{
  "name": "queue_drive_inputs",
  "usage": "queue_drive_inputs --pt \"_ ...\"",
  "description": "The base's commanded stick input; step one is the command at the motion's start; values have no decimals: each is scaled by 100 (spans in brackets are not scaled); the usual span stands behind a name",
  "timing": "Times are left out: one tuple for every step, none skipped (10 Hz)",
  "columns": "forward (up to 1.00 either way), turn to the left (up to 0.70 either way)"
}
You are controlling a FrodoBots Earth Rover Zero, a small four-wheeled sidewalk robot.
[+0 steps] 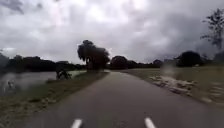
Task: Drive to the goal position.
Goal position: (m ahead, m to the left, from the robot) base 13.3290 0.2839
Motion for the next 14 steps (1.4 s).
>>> queue_drive_inputs --pt "98 4" --pt "98 4" --pt "98 4" --pt "98 4" --pt "98 4" --pt "98 4" --pt "98 4" --pt "98 4" --pt "98 4" --pt "98 4" --pt "98 4" --pt "98 4" --pt "98 4" --pt "98 4"
